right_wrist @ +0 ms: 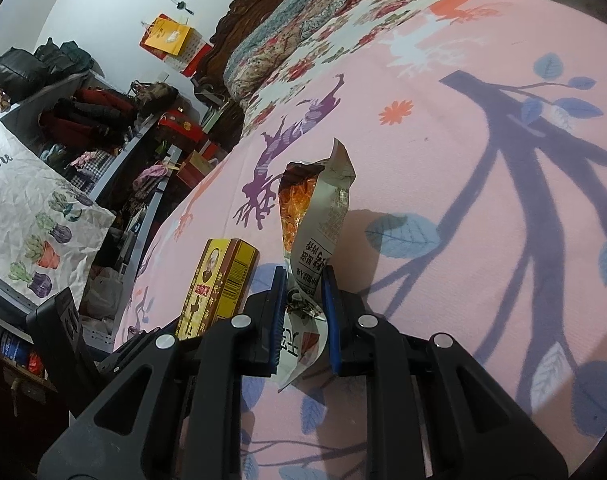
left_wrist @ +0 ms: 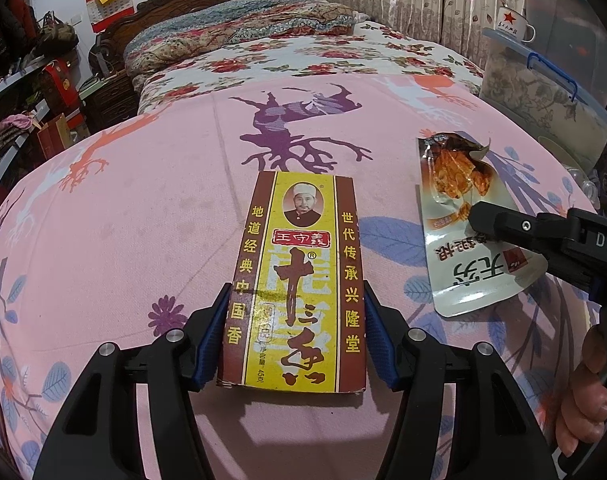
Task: Collect trash
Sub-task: 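Lift yellow box with left tool while right tool lifts snack wrapper, then carry box with left tool while right tool carries wrapper, release both into beige bin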
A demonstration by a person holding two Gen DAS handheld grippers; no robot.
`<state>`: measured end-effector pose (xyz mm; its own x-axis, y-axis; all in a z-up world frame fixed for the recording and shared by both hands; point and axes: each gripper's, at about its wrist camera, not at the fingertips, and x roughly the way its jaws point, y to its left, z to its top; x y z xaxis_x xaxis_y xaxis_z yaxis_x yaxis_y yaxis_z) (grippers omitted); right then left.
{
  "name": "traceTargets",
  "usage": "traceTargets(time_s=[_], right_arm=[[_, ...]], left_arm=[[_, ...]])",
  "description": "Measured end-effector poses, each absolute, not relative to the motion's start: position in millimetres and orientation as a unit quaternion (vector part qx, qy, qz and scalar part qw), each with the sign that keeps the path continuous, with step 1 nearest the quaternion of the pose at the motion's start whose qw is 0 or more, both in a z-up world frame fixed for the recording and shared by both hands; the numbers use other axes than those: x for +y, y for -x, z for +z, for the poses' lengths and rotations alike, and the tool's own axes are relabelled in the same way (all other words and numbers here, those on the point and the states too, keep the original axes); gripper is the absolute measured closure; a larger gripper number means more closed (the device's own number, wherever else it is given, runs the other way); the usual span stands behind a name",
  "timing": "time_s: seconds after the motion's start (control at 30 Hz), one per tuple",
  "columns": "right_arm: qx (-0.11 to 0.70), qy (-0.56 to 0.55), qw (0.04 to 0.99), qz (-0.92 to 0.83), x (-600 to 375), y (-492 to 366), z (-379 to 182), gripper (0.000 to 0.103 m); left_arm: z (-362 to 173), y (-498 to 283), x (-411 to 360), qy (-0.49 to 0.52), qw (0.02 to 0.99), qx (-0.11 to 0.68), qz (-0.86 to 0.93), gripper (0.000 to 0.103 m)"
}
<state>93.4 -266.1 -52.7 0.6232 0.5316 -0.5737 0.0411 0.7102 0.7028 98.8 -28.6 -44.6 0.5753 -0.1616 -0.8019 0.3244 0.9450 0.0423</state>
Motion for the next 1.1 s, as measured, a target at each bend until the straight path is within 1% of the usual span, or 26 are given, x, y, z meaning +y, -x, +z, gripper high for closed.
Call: traceTargets(time_s=[0.43,1.1], right_arm=[[0.395,-0.37,0.833,0.116,-295.4,-70.6,-51.5,0.083],[0.368,-0.401,0.839,0.014,-384.1,-43.0,-54.5,0.083]], left_arm=[[-41.7,-83.0,-69.7,-0.124,0.875,0.432,-0.178,0.046],[-47.5,-94.3,-144.3,-0.152,0.855,0.437,-0.234,0.046]])
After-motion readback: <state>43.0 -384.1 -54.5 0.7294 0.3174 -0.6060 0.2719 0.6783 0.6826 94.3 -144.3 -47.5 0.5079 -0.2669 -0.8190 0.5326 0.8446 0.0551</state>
